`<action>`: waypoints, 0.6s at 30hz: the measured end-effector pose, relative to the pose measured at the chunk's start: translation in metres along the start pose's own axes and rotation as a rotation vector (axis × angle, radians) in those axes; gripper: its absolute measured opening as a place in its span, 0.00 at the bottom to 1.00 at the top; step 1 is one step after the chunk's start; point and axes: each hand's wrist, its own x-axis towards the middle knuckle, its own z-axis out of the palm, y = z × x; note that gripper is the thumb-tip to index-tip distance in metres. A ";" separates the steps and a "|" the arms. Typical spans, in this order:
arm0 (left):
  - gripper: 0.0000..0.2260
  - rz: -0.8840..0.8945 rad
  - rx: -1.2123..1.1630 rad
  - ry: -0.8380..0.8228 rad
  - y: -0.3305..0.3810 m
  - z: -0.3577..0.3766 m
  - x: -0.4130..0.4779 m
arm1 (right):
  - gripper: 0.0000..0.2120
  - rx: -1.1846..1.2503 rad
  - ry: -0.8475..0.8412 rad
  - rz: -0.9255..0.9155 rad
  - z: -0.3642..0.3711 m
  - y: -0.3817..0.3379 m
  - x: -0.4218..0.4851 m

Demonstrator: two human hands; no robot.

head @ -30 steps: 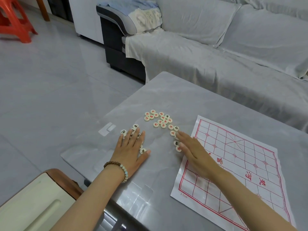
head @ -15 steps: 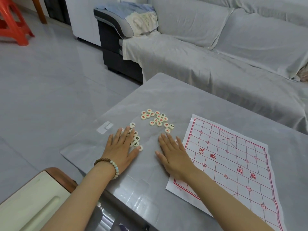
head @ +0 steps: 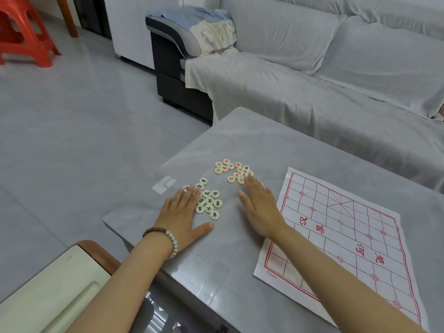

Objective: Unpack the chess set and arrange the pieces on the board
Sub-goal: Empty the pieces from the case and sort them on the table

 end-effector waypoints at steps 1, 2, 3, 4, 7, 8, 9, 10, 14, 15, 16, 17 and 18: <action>0.48 0.015 0.006 0.005 0.002 0.002 0.001 | 0.26 -0.018 -0.009 0.051 -0.006 0.008 0.003; 0.47 0.027 0.013 0.007 0.004 0.003 0.002 | 0.26 -0.034 -0.035 0.089 -0.010 0.015 0.006; 0.47 0.035 0.019 0.004 0.006 0.005 0.003 | 0.26 -0.058 -0.068 0.109 -0.013 0.022 0.008; 0.47 0.041 0.028 0.000 0.008 0.006 0.004 | 0.25 -0.087 -0.098 0.113 -0.013 0.028 0.009; 0.47 0.040 0.049 -0.007 0.012 0.008 0.007 | 0.25 -0.108 -0.107 0.119 -0.012 0.037 0.007; 0.47 0.037 0.049 -0.008 0.012 0.008 0.007 | 0.24 -0.108 -0.078 0.126 -0.010 0.038 0.004; 0.47 0.036 0.052 -0.008 0.012 0.008 0.008 | 0.24 -0.121 -0.031 0.130 -0.009 0.037 -0.001; 0.47 0.037 0.057 -0.009 0.012 0.008 0.008 | 0.24 -0.136 0.025 0.132 -0.006 0.036 -0.008; 0.47 0.041 0.067 -0.012 0.012 0.008 0.008 | 0.23 -0.103 0.145 0.063 0.004 0.021 -0.036; 0.46 0.041 0.061 -0.015 0.012 0.008 0.009 | 0.24 -0.096 0.135 0.007 0.005 0.016 -0.040; 0.46 0.040 0.053 -0.017 0.012 0.007 0.010 | 0.26 -0.088 0.111 -0.049 0.006 0.010 -0.042; 0.46 0.037 0.044 -0.019 0.013 0.007 0.010 | 0.27 -0.072 0.078 -0.095 0.007 0.004 -0.042; 0.46 0.033 0.039 -0.017 0.013 0.006 0.011 | 0.25 -0.043 0.043 -0.126 0.007 -0.001 -0.040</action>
